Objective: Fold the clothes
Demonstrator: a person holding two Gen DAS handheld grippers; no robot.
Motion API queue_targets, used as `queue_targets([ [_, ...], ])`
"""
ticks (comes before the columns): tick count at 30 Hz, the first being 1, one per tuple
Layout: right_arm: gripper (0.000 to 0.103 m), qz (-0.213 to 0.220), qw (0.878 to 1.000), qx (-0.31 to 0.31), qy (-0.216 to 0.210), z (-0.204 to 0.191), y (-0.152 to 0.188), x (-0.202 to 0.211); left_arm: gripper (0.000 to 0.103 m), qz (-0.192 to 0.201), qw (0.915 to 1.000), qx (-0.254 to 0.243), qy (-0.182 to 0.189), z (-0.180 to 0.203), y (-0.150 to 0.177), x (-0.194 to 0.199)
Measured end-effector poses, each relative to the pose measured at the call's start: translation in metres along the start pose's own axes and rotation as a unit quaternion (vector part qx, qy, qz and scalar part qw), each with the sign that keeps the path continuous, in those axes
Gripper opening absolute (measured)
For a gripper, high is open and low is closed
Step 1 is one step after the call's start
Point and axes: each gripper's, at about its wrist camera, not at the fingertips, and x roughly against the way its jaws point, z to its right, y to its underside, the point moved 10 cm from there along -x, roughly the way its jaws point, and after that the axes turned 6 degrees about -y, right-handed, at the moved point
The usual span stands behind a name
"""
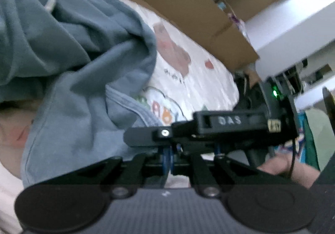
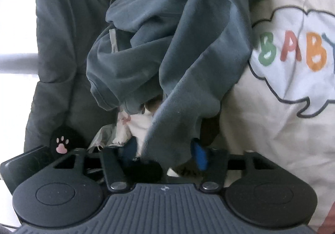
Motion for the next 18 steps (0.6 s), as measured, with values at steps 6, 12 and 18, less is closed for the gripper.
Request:
queue_targets([
  [6,0.003,0.008,0.997,0.037,0.066,0.012,-0.011,0.027,0.036,-0.004,0.9986,-0.001,-0.053,-0.033,-0.002,0.011],
  [12,0.003,0.037,0.99,0.057,0.126,0.025,-0.035,0.08,0.043,-0.009,0.9944,-0.001,-0.105,-0.066,-0.003,0.023],
  [18,0.003,0.057,0.975,0.092,0.195,0.027,-0.069,0.141,0.069,0.017,0.9817,0.024,-0.188,-0.108,-0.025,0.045],
])
